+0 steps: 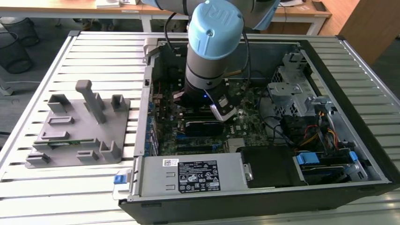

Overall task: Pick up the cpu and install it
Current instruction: 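Install the second cpu locking lever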

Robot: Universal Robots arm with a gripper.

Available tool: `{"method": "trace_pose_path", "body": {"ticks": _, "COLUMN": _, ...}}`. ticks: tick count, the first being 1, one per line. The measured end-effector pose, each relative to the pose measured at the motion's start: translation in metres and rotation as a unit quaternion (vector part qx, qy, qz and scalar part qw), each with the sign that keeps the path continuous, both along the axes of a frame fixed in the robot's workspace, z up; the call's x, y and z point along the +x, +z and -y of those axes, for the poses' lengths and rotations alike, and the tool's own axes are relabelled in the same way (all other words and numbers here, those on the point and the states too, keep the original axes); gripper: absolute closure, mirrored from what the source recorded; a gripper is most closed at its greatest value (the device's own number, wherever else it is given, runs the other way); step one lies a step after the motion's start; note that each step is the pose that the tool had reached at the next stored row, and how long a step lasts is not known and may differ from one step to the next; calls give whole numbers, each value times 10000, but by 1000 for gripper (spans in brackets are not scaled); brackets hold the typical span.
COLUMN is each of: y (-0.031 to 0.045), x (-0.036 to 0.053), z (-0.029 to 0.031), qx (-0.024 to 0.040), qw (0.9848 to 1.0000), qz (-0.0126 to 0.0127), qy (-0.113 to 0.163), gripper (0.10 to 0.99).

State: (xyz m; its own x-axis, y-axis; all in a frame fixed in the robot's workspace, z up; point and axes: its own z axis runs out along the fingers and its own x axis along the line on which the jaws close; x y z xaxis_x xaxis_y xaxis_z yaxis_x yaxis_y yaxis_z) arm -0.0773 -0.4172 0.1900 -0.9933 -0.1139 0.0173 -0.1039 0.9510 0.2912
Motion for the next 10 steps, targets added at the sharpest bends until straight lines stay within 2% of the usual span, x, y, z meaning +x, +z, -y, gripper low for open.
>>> {"method": "trace_pose_path", "body": {"ticks": 3, "y": 13, "x": 0, "z": 0, "qx": 0, "qw": 10000, "qz": 0, "qy": 0, "gripper": 980}}
{"method": "trace_pose_path", "body": {"ticks": 10, "y": 163, "x": 0, "z": 0, "qx": 0, "qw": 10000, "qz": 0, "qy": 1, "gripper": 980}}
